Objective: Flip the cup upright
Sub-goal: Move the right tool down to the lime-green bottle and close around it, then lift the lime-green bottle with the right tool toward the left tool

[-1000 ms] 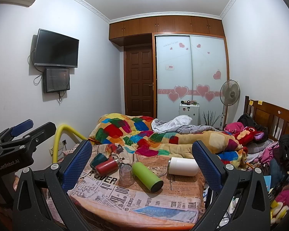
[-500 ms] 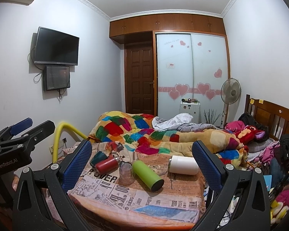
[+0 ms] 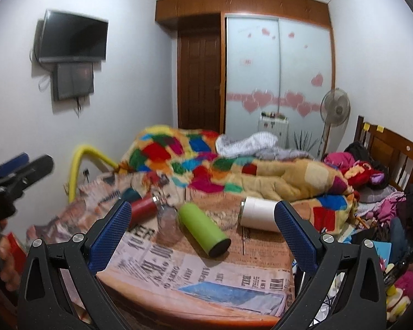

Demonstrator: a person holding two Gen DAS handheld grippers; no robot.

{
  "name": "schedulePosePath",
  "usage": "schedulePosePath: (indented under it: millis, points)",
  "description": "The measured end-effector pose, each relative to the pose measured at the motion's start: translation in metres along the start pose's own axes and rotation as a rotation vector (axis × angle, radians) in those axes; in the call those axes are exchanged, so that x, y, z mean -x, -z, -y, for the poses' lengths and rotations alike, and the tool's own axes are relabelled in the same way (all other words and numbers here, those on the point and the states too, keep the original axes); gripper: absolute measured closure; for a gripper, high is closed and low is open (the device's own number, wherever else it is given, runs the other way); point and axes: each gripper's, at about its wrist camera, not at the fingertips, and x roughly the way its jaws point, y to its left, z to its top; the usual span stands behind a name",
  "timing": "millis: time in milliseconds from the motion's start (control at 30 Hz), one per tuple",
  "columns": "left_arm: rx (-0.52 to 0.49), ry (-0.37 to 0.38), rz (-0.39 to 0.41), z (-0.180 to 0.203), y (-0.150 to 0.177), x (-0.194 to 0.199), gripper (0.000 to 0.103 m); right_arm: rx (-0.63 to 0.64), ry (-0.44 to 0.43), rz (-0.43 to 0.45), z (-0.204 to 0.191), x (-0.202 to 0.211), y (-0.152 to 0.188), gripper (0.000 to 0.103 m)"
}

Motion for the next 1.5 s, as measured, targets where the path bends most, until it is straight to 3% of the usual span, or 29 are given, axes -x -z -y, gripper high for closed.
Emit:
schedulePosePath:
  millis: [200, 533, 667, 867, 1000, 1500]
  points:
    - [0.027, -0.041, -0.148, -0.020, 0.033, -0.064, 0.000, 0.070, -0.025, -0.185, 0.005, -0.073, 0.013, 0.000]
    - [0.053, -0.068, -0.366, -0.035, 0.091, -0.142, 0.000, 0.200, -0.150, -0.499, 0.005, -0.200, 0.031, 0.003]
    - [0.048, -0.067, -0.402, -0.033, 0.104, -0.158, 0.000, 0.233, -0.190, -0.609, 0.005, -0.243, 0.039, 0.017]
    - [0.054, -0.064, -0.425, -0.035, 0.115, -0.171, 0.000, 0.243, -0.249, -0.727, 0.006, -0.278, 0.049, 0.029]
    - [0.058, -0.066, -0.431, -0.038, 0.115, -0.175, 0.000, 0.252, -0.252, -0.785, 0.006, -0.292, 0.058, 0.035]
    - [0.056, -0.066, -0.373, -0.036, 0.095, -0.154, 0.000, 0.229, -0.218, -0.733, 0.014, -0.271, 0.048, 0.041]
